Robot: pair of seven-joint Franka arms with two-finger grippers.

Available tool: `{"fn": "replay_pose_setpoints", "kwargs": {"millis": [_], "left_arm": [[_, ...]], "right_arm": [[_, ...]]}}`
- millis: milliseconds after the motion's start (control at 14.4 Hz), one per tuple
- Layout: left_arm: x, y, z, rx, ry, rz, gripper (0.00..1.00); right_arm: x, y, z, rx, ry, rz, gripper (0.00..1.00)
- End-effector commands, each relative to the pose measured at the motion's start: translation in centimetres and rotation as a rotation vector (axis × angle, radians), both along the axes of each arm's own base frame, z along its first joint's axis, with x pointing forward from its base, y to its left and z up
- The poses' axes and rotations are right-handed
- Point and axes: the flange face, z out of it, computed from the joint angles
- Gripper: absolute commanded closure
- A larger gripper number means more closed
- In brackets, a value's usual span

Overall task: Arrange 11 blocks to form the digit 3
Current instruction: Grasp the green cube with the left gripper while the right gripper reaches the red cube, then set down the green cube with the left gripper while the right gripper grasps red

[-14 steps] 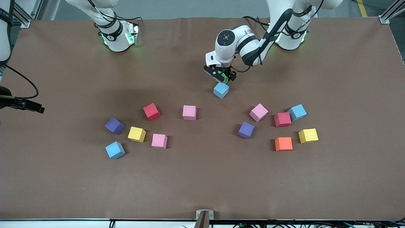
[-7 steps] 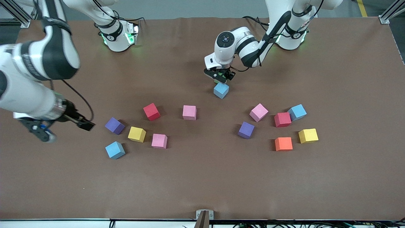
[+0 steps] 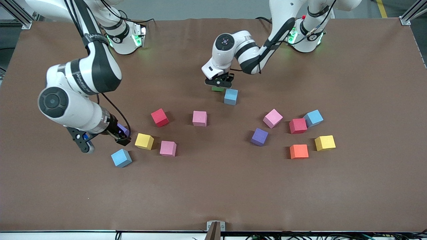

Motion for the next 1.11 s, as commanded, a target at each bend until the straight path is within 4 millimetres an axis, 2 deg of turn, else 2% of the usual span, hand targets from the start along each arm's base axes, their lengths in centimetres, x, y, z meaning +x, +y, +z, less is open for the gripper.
{"fn": "replay_pose_setpoints", "kwargs": {"millis": [0,138,277,415,623,762,831,900,969,1039], "left_arm": [[0.3,-2.3,-0.8,0.013,0.023,0.056,0.66],[1.8,-2.6,-0.9,0.022,0.02,0.109,0.66],[2.2,-3.1,-1.0,0.046,0.033,0.12,0.66],[3.0,-2.8,-1.6,0.066,0.021,0.118,0.66],[3.3,-2.6,-1.8,0.082,-0.021,0.086,0.66],[3.3,-2.6,-1.8,0.082,-0.019,0.085,0.65],[3.5,-2.6,-1.5,0.079,-0.022,0.089,0.46],[3.8,-2.6,-1.0,0.073,-0.028,0.096,0.14],[4.0,-2.6,-0.4,0.066,-0.032,0.105,0.0],[4.4,-2.2,0.2,0.081,-0.035,0.107,0.0]], "right_arm": [[-2.4,-0.9,-2.3,0.03,0.035,-0.086,0.0],[-5.1,-1.1,-3.8,0.038,-0.003,-0.091,0.0],[-8.0,0.1,-6.9,0.054,-0.025,-0.084,0.0],[-10.1,1.3,-10.3,0.063,-0.056,-0.084,0.0],[-12.1,4.3,-13.2,0.062,-0.099,-0.025,0.0],[-12.3,5.3,-14.9,0.055,-0.103,-0.003,0.0],[-12.5,5.9,-15.8,0.049,-0.104,0.015,0.0],[-12.7,6.2,-16.4,0.043,-0.097,0.023,0.0],[-12.8,6.2,-16.9,0.038,-0.09,0.026,0.0],[-13.1,6.5,-17.5,0.034,-0.082,0.032,0.0]]}}
